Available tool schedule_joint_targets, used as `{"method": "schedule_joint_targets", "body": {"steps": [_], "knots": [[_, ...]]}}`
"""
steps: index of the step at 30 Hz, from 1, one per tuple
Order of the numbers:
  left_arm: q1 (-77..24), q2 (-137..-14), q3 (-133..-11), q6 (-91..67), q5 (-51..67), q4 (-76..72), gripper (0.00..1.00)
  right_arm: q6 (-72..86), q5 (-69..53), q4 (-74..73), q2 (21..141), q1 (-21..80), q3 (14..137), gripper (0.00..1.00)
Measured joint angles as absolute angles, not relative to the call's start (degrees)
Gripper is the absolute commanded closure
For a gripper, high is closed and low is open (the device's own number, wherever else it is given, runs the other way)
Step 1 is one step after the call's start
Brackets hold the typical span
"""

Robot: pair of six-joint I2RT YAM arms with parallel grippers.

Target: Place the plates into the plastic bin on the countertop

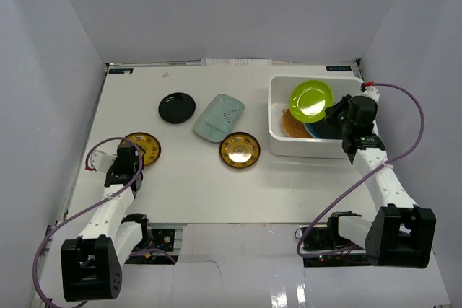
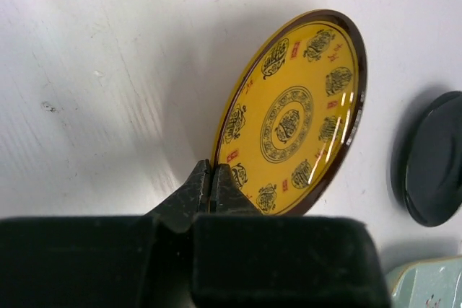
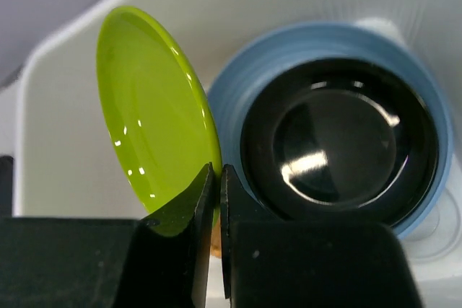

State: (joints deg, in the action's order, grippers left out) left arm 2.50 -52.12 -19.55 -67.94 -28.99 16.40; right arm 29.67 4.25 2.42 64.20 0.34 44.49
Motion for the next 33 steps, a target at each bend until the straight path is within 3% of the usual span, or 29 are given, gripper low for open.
{"method": "schedule_joint_targets", "body": {"steps": [3,6,7,9,10,12,13,18,21,24,26,27,28,29,33], "knots": [[2.5,-48.12,-21.17,-64.95,-28.58,20.34,1.0,29.74,1.45,-0.19,65.69,0.32,41.76,0.87],[2.5,-42.17,-22.55,-62.48,-27.9,23.14,1.0,30.09,-0.71,-0.75,67.46,-0.23,41.32,0.66],[2.5,-40.58,-23.0,-61.89,-27.75,23.59,1.0,30.3,-1.17,-0.56,67.96,-0.43,41.32,0.52],[2.5,-38.48,-23.83,-61.21,-27.33,24.1,1.0,30.81,-2.02,-0.43,68.38,-0.69,41.32,0.4],[2.5,-38.26,-24.21,-60.84,-27.07,24.34,1.0,31.11,-2.31,-0.36,68.36,-0.71,41.32,0.26],[2.5,-38.39,-24.97,-60.05,-26.0,25.06,1.0,31.38,-3.05,-0.3,67.96,-0.73,41.34,0.13],[2.5,-38.5,-25.45,-59.4,-25.02,25.71,1.0,31.31,-3.4,-0.47,67.53,-0.73,41.34,0.08],[2.48,-38.06,-31.92,-56.36,-13.04,24.34,1.0,31.22,-5.61,-0.73,62.04,-0.73,41.87,0.07],[0.03,-42.39,-40.07,-56.71,-3.86,18.61,1.0,31.55,-7.46,-1.8,59.29,-0.73,45.52,0.09],[-10.48,-50.98,-50.33,-55.79,-1.23,12.25,1.0,31.9,-9.3,-3.73,58.98,-0.73,53.89,0.15],[-20.6,-57.84,-57.1,-53.82,-1.61,9.3,1.0,31.99,-9.61,-4.64,58.96,-0.73,61.19,0.38],[-25.43,-61.6,-60.75,-52.73,-1.65,7.68,1.0,31.7,-9.58,-4.56,58.76,-0.73,64.18,0.55],[-28.93,-64.99,-63.7,-51.9,-1.32,6.44,1.0,31.64,-9.41,-4.56,58.46,-0.73,67.09,0.88],[-32.58,-69.06,-66.7,-50.98,-1.02,5.1,1.0,31.44,-9.32,-4.82,58.06,-0.73,69.45,0.92],[-41.47,-85.67,-79.33,-47.62,-0.6,3.42,1.0,31.11,-9.65,-5.61,56.95,-0.73,76.97,0.92]]}}
